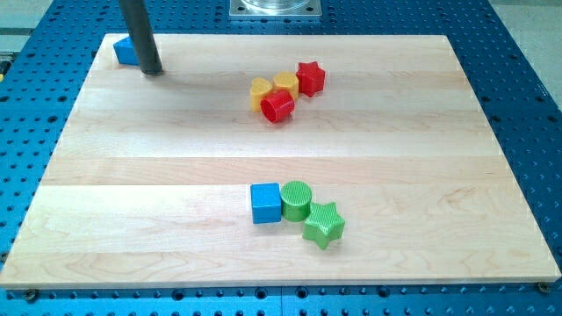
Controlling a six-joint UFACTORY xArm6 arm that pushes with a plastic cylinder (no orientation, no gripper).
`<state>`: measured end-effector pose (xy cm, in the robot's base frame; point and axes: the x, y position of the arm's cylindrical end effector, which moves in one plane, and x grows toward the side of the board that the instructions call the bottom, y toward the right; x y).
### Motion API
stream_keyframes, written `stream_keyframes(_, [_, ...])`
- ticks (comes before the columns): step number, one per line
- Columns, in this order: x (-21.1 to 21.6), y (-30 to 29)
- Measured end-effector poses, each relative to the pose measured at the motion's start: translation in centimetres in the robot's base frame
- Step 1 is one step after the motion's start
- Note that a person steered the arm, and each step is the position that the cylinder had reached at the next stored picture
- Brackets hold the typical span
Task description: Move the yellow hexagon slightly down
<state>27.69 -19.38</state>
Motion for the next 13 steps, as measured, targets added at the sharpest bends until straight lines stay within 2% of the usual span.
stream_keyframes(2, [-0.5,2.8])
stream_keyframes(3, [-2.6,3.8])
stream_keyframes(4, [-3.0,4.9])
stream_keyframes(10, [-3.4,4.0])
stream_keyframes(13, [-1.6,6.0])
